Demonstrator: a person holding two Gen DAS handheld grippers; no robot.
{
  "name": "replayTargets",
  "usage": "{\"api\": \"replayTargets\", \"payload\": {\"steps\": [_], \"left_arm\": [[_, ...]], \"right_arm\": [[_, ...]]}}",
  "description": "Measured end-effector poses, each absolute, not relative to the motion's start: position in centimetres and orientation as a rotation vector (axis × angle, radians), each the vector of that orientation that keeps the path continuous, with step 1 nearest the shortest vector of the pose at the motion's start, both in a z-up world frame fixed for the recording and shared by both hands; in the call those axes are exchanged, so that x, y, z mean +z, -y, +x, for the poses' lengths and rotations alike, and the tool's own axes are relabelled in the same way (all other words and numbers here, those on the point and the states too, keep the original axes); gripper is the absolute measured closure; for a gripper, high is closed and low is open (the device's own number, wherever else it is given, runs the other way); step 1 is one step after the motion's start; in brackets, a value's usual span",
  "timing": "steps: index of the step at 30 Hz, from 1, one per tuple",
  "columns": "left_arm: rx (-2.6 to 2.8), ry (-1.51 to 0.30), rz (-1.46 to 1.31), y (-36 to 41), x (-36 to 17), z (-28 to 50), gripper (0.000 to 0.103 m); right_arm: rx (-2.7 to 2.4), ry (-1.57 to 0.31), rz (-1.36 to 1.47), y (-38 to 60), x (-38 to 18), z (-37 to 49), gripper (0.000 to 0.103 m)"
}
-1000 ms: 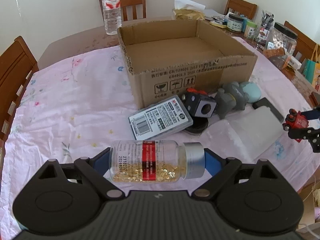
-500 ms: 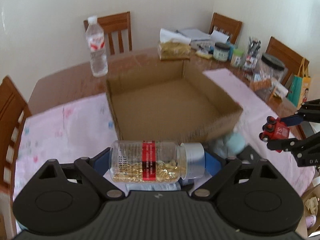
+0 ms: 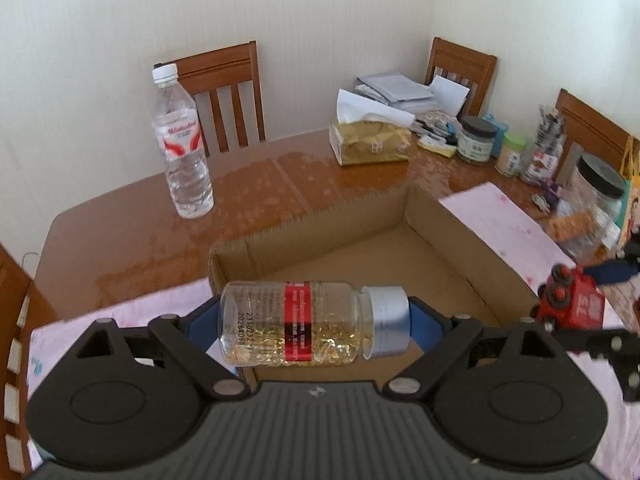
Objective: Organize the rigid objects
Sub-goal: 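Lower the jar into the cardboard box with left tool while right tool drops the red toy inside, then move left tool to the clear plastic cylinder while right tool approaches the black case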
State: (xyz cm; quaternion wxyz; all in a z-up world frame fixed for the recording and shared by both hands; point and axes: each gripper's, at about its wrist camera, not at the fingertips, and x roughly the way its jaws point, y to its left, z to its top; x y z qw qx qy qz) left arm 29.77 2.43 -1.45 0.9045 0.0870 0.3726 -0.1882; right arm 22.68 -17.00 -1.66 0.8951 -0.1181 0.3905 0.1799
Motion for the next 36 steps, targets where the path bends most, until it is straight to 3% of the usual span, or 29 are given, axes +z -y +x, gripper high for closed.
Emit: {"api": "replayTargets", "payload": {"steps": [6,23,24,27,28,36], "left_arm": [[-0.357,-0.745,0.124,-3.1,-2.3,31.2,0.006],[-0.189,-0.722,0.090,-7.7,-1.7,24.3,0.001],[-0.188,-0.729,0.074,-8.0,-1.9,24.1,0.001],[-0.173,-0.750,0.048,-8.3,-2.5,23.9,0.001],[-0.167,-0.756,0.044,-8.4,-2.7,23.9,0.001],[-0.148,-0.766,0.033,-7.9,-3.5,22.0,0.001]], "right_arm": [[0.361,-0.830,-0.252,16.5,-2.2,24.8,0.047],[0.375,-0.834,-0.308,13.6,-1.9,32.4,0.047],[0.368,-0.826,-0.299,13.5,-1.8,33.0,0.044],[0.329,-0.808,-0.280,13.2,-1.7,34.4,0.004],[0.326,-0.791,-0.272,13.2,-1.5,34.4,0.000],[0.315,-0.786,-0.245,14.3,-0.8,31.2,0.000]]}}
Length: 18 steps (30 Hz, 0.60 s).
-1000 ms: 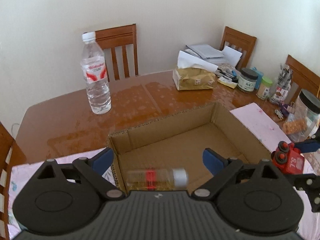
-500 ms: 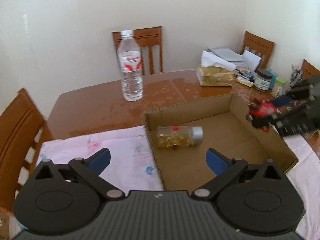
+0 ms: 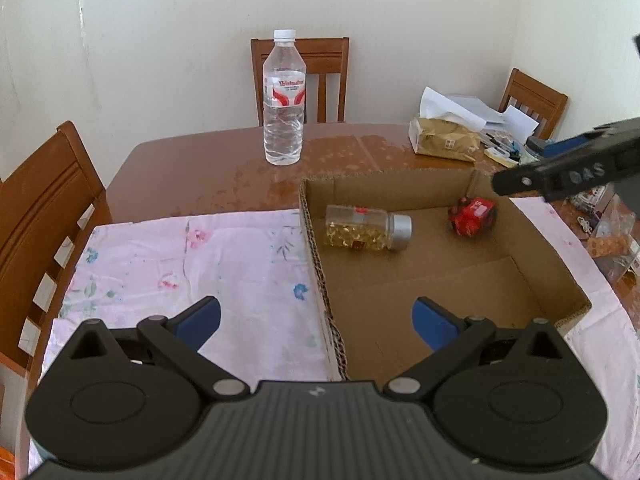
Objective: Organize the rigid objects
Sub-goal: 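Move left tool to the clear plastic cylinder while right tool approaches the black case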
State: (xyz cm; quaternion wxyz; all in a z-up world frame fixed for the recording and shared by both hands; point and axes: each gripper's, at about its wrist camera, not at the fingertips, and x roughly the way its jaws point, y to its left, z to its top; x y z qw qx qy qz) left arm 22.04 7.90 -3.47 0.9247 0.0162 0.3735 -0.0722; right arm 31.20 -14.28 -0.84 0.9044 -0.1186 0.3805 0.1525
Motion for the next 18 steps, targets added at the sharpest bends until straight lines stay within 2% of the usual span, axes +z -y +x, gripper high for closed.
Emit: {"api": "replayTargets", "payload": {"steps": [9,18], "left_arm": [[-0.071,-0.782,0.043,-4.5,-2.8,17.6,0.001],[-0.018,-0.880,0.045,-0.4,-4.3,11.9,0.001]], "right_arm": [[0.339,-0.801,-0.240,18.5,-2.2,24.4,0.000],[0.347,-0.883,-0.211,23.1,-6.6,18.7,0.000]]}}
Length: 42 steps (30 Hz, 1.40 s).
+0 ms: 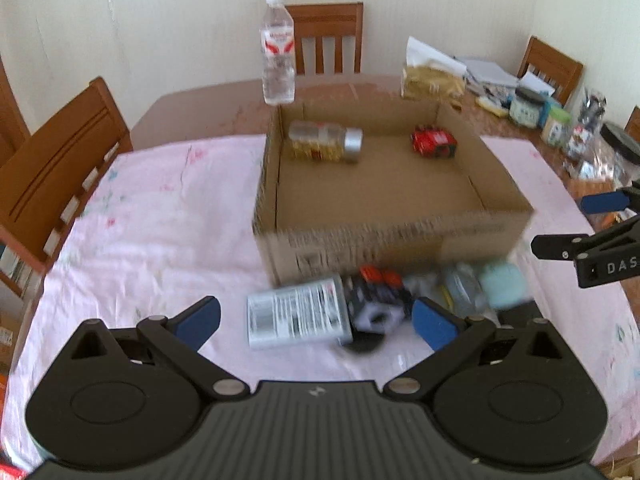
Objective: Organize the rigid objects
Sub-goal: 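Move left tool to the clear plastic cylinder while right tool approaches the black case, then grasp the clear plastic cylinder with left tool while right tool grasps the black case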
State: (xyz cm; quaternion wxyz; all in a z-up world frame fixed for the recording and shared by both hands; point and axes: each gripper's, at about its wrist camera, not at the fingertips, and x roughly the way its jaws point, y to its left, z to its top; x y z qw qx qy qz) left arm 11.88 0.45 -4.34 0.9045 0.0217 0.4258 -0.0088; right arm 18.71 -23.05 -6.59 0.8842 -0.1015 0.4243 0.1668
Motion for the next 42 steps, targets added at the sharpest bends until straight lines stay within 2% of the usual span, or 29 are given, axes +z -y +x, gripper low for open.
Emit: {"api": "replayTargets", "payload": {"steps": [11,19,32,42], "left_arm": [[-0.112,-1.017,0.101,2.4,-8.0,9.1,0.001],[-0.165,-1.074,0.082,1.3,-10.7,8.4,0.001],[-0.102,-1.072,0.095,-3.7,-10.6,8.7,0.001],[-0.083,-1.089,0.100,-4.8,-10.9,9.2,0.001]], "right_arm": [[0.325,-0.983,-0.161,25.1,-9.5,16.6,0.000],[0.286,-1.032,-0.152,23.9,-10.6,16.8,0.000],[0.277,-1.136,-0.201,21.9,-14.0,16.3,0.000],[0.246,-1.139,-0.193,24.0,-13.7,15.7,0.000]]}}
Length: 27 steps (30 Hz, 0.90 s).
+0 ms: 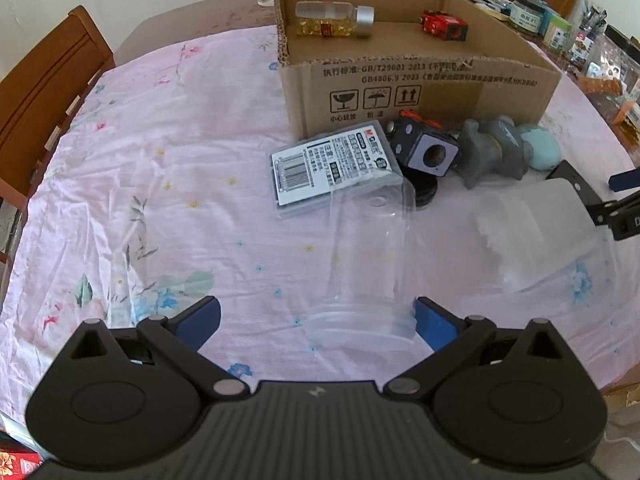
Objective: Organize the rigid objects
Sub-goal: 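Grasp the clear plastic cylinder with left tool while right tool grasps the black case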
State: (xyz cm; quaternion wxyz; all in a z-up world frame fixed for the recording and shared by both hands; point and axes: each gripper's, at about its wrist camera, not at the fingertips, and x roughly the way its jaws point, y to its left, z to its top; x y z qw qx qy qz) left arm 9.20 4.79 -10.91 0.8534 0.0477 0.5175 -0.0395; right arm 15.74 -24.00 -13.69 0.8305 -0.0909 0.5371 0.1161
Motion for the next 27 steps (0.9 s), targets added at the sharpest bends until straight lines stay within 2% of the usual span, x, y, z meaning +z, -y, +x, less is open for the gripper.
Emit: {"api": "replayTargets", "payload": {"steps": [18,27], "left_arm": [[0.141,-1.105,0.059,-9.3,-11.1,10.0,0.001],[0.008,-1.111,-0.066,-6.9,-11.7,9.5,0.001]], "right_arm": [[0.114,-1.143,-0.173,28.4,-13.7,17.0,0.000],[0.222,-1.155,-0.069,26.9,-13.2,17.2,0.000]]}}
